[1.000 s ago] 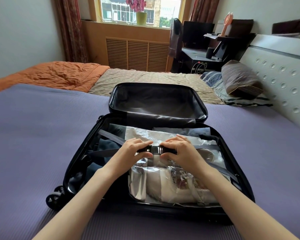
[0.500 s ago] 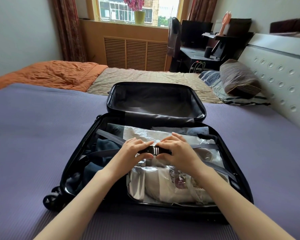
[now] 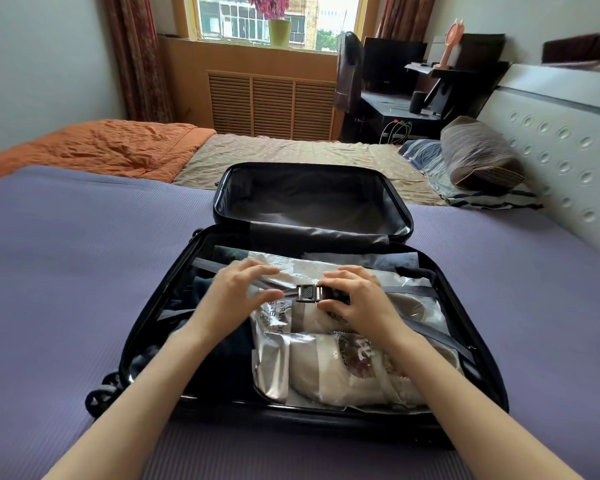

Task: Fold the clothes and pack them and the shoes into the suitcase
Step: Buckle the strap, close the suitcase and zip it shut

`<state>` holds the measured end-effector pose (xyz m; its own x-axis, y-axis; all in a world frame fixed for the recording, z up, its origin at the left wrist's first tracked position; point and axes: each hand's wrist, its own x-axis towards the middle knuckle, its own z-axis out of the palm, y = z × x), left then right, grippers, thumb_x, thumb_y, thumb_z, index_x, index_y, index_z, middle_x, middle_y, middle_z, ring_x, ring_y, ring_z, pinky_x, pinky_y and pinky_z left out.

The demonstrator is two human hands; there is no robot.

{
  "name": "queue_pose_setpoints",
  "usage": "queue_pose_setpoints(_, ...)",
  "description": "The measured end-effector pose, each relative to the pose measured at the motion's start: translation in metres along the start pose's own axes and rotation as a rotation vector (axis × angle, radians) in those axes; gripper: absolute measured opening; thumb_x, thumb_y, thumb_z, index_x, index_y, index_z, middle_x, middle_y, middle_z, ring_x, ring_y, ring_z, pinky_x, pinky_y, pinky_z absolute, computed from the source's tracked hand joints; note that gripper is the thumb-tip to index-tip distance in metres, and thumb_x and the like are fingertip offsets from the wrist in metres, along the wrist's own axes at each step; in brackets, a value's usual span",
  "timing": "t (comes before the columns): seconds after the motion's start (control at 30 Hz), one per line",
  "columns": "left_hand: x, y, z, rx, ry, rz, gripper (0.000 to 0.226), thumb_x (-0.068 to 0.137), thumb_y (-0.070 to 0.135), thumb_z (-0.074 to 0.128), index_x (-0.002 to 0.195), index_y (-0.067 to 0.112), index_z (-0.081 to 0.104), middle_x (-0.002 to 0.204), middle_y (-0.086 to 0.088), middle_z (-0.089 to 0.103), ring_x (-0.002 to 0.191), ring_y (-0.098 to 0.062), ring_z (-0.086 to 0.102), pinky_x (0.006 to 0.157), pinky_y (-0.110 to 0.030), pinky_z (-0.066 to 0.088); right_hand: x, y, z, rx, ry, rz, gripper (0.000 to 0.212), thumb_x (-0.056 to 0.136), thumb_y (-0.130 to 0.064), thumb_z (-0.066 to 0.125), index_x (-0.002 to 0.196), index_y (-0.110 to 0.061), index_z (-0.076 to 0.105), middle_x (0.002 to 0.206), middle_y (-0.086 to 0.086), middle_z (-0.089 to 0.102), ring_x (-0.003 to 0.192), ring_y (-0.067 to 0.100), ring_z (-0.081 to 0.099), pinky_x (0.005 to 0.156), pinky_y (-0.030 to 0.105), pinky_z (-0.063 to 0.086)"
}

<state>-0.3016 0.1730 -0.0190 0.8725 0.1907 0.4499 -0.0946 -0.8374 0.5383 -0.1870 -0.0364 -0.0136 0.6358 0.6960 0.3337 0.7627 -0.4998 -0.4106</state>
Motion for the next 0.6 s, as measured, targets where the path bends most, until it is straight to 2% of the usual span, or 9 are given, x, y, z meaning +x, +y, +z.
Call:
queue_pose_setpoints(0.13, -0.019, -0.023, -0.030, -0.101, 0.029, -0.126, 0.029, 0.072, 0.028, 0.078, 0.099, 0.033, 0.069, 0.090, 0.013, 0.067, 0.091, -0.004, 0.060, 0.088, -0.022, 0.045, -0.001, 0.002, 0.004, 0.048, -0.019, 0.025, 0.048, 0.080, -0.038, 0.072, 0.125, -0.024, 0.062, 0.132, -0.008, 0.056, 0.131, 0.012, 0.035, 0.113, 0.037, 0.023)
queue_pose_setpoints(0.2, -0.029, -0.031, -0.039, -0.138, -0.002, -0.195, 0.025, 0.073, 0.024, 0.079, 0.090, 0.039, 0.069, 0.085, 0.013, 0.069, 0.086, -0.003, 0.061, 0.078, -0.015, 0.045, 0.000, 0.001, 0.005, 0.057, -0.009, 0.024, 0.047, 0.080, -0.038, 0.072, 0.124, -0.025, 0.062, 0.132, -0.009, 0.056, 0.131, 0.012, 0.036, 0.113, 0.037, 0.023)
queue_pose_setpoints(0.27, -0.038, -0.037, -0.045, -0.174, -0.031, -0.223, 0.026, 0.072, 0.022, 0.079, 0.091, 0.038, 0.070, 0.087, 0.015, 0.068, 0.081, -0.003, 0.062, 0.073, -0.013, 0.046, 0.002, -0.003, 0.007, 0.055, -0.003, 0.001, 0.044, 0.080, -0.037, 0.072, 0.122, -0.026, 0.063, 0.131, -0.008, 0.057, 0.131, 0.012, 0.037, 0.112, 0.038, 0.025)
queue_pose_setpoints(0.4, -0.050, -0.048, -0.053, -0.175, -0.057, -0.274, 0.025, 0.076, 0.013, 0.076, 0.083, 0.037, 0.070, 0.088, 0.015, 0.068, 0.082, -0.002, 0.063, 0.077, -0.012, 0.047, 0.009, -0.021, 0.013, 0.086, -0.019, -0.046, 0.038, 0.082, -0.034, 0.071, 0.118, -0.026, 0.066, 0.127, -0.009, 0.060, 0.126, 0.011, 0.039, 0.111, 0.033, 0.024)
queue_pose_setpoints(0.5, -0.054, -0.051, -0.057, -0.157, -0.121, -0.337, 0.019, 0.081, 0.016, 0.071, 0.086, 0.034, 0.070, 0.090, 0.010, 0.070, 0.085, 0.000, 0.064, 0.082, -0.012, 0.047, 0.012, -0.029, 0.019, 0.035, -0.071, -0.062, 0.036, 0.084, -0.034, 0.068, 0.119, -0.026, 0.066, 0.119, -0.007, 0.064, 0.119, 0.014, 0.043, 0.106, 0.028, 0.025)
queue_pose_setpoints(0.6, -0.055, -0.050, -0.062, -0.132, -0.161, -0.334, 0.028, 0.079, 0.006, 0.072, 0.086, 0.033, 0.068, 0.093, 0.006, 0.070, 0.087, -0.003, 0.065, 0.084, -0.012, 0.047, 0.014, -0.029, 0.021, 0.025, -0.090, -0.033, 0.036, 0.083, -0.028, 0.070, 0.119, -0.025, 0.066, 0.115, -0.006, 0.066, 0.114, 0.016, 0.048, 0.104, 0.032, 0.031)
